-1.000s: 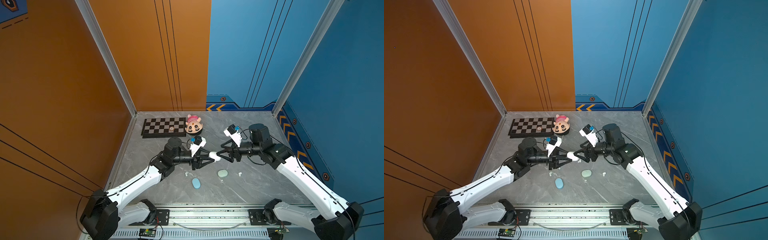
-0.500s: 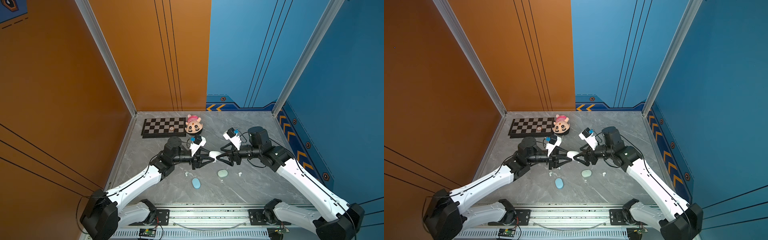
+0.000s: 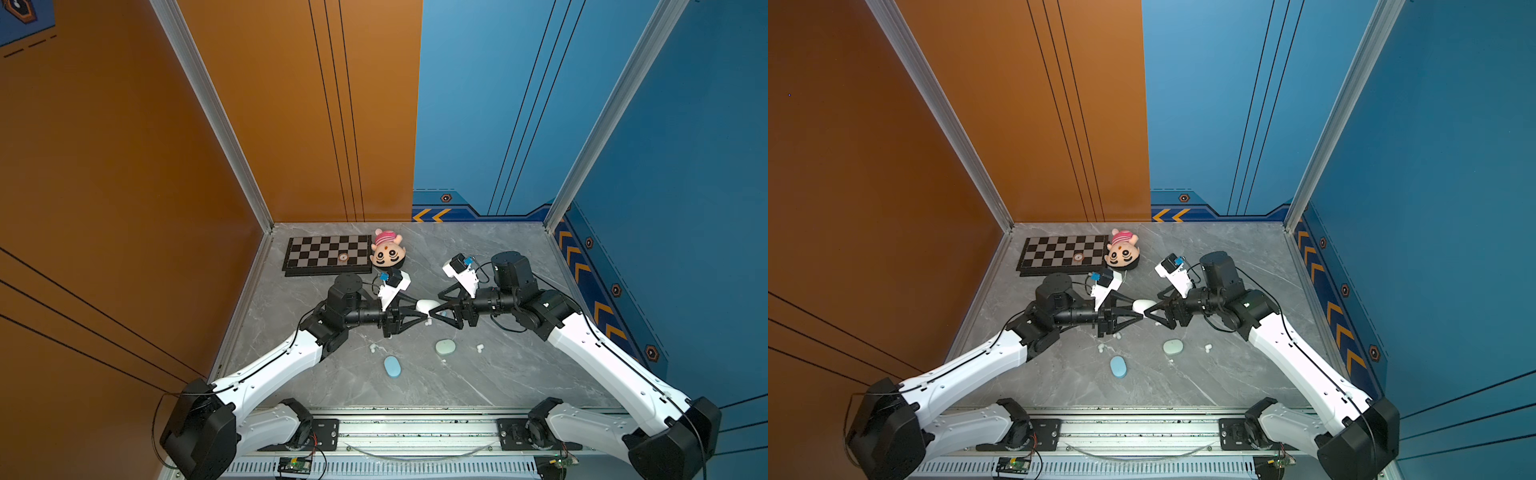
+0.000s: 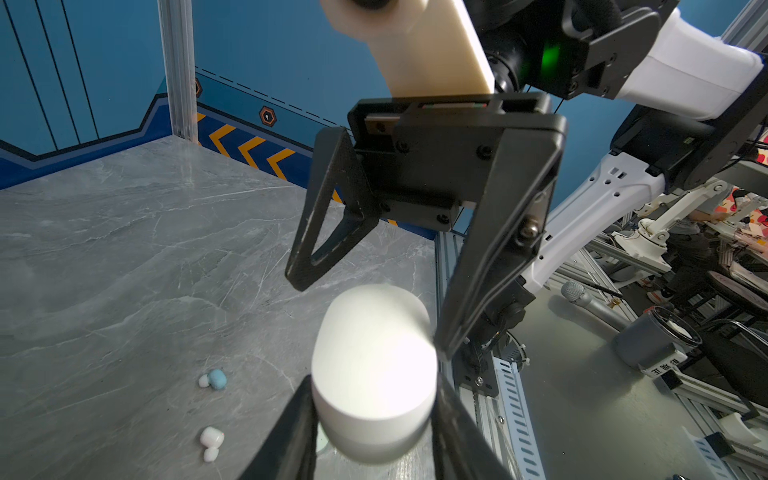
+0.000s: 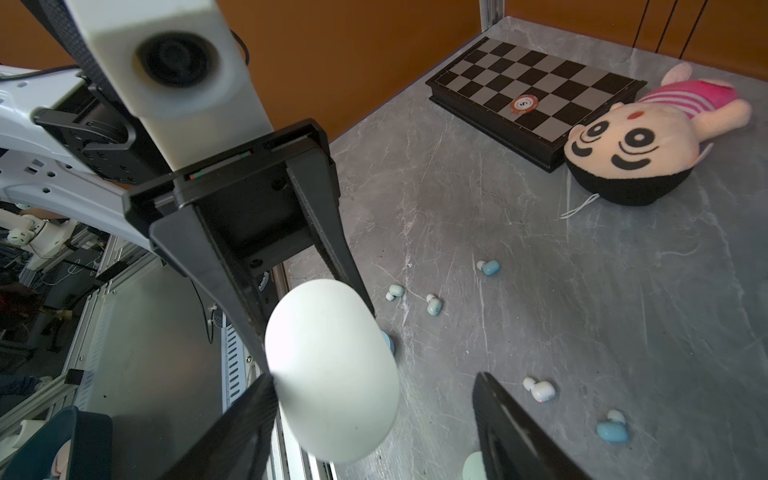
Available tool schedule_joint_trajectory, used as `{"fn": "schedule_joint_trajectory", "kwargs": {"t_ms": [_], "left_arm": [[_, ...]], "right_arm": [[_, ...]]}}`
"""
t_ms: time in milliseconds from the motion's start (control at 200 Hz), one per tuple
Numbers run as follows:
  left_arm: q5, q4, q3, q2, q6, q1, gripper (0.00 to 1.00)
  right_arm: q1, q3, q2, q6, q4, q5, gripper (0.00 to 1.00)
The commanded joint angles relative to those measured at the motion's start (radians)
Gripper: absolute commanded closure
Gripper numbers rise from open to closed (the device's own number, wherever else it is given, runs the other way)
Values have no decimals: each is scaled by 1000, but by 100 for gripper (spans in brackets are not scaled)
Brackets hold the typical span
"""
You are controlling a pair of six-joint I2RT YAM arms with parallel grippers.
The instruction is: Insert the wireless bluetooth earbuds into the charging case
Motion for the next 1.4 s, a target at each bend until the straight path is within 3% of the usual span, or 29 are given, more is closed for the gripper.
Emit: {"fn": "schedule_joint_trajectory", "kwargs": {"t_ms": [0,706,806,1031,1396], "left_arm": [[60,33,23,-21,-3,-6,100],[64,33,18,-26,-25,-7,100],[58,33,19,-25,-28,-7,100],[50,33,34,-10,-36,-7,100],[46,33,48,4,-48,-10,100]], "right_arm": [[-10,22,27,17,29,87,25],[-48,9,-6,48,82,144,28],[-51,7,-8,48,87,107,30],[-48,-23,-11,58,107,-18,46],[-36,-26,-18,44,118,-28,80]]}}
